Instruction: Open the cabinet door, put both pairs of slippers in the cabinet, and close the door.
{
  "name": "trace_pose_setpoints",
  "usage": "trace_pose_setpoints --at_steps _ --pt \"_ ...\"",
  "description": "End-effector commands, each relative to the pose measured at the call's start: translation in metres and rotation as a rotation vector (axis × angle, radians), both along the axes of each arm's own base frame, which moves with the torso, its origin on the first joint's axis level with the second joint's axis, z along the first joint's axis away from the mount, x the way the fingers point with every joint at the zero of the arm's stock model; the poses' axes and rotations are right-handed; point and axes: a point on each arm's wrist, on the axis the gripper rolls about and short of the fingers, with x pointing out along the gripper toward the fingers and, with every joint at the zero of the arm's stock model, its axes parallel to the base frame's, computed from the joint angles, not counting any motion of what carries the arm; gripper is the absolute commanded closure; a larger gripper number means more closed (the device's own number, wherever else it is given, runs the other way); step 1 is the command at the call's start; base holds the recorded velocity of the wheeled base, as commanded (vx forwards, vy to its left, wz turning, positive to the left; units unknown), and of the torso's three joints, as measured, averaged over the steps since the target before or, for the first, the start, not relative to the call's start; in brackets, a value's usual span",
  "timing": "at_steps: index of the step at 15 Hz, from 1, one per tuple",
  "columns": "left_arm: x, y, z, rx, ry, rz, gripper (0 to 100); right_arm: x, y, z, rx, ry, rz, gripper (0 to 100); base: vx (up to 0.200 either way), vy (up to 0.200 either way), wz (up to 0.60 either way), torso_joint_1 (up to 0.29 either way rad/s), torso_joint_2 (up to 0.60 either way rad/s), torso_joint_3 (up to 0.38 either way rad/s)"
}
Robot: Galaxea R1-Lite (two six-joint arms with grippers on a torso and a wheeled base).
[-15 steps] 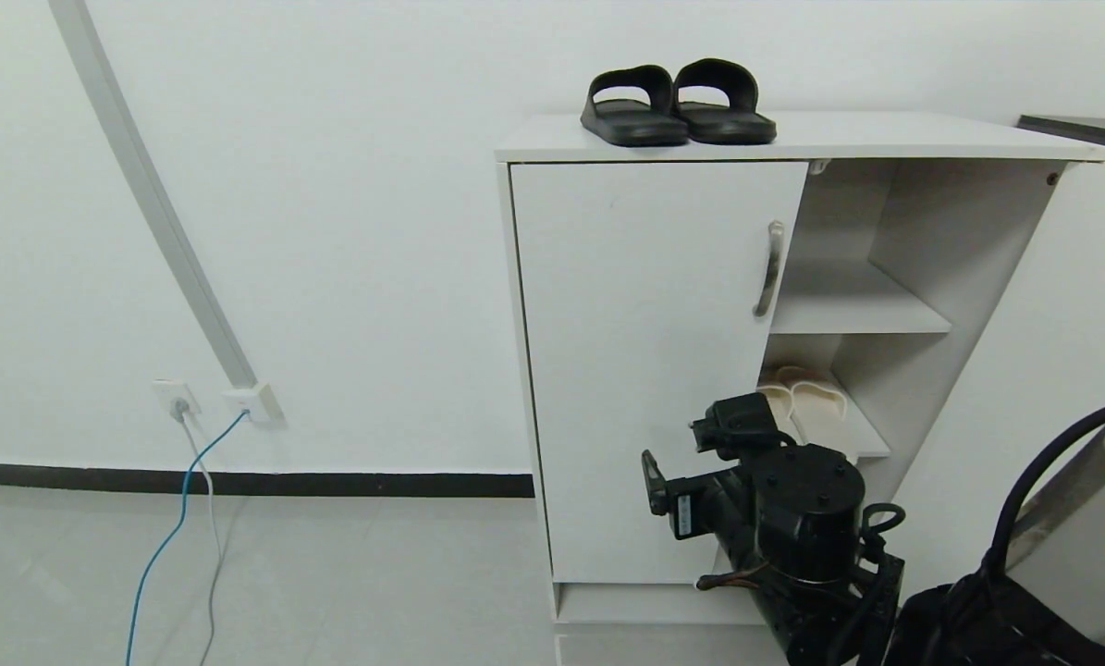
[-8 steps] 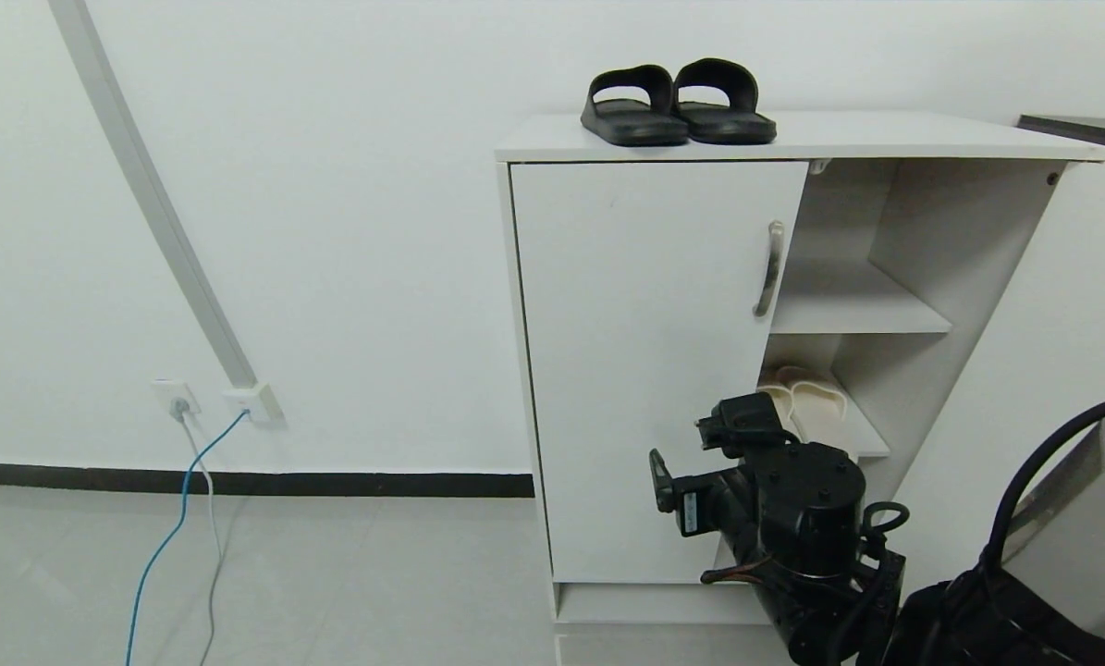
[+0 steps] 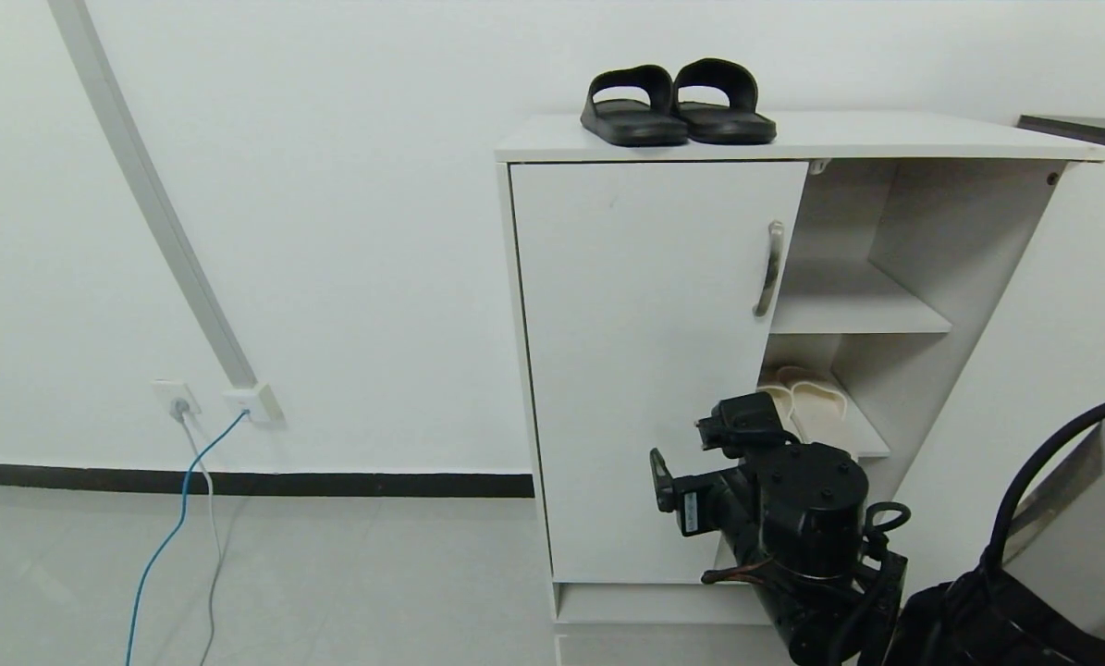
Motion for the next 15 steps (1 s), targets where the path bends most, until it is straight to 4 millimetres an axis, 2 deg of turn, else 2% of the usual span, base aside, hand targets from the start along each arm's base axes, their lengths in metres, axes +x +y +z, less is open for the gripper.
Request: trace_pose_setpoints --at_steps 1,4,8,15 --pt "0.0001 0.0 0.0 -0.001 0.001 0.0 100 -0.0003 -0.0002 -0.0003 -0.001 0.001 0.001 0 0.0 0.0 0.0 0.0 0.0 0.0" --pt "0.0001 0.0 0.0 -0.001 0.001 0.0 100 -0.0005 -0.0004 -0.0014 -0.004 0.004 0.001 0 0.0 0.0 0.0 0.013 -0.14 -0.164" --pt "0.0001 0.0 0.0 -0.001 0.001 -0.001 100 -0.0007 -0.0007 -0.0026 -0.015 0.006 0.001 0 0.0 0.0 0.0 0.046 -0.42 -0.347" --pt "0.0001 0.0 0.0 -0.001 0.001 -0.001 100 -0.0007 -0.0007 -0.0024 -0.014 0.005 0.001 0 0.0 0.0 0.0 0.122 -0.46 -0.341"
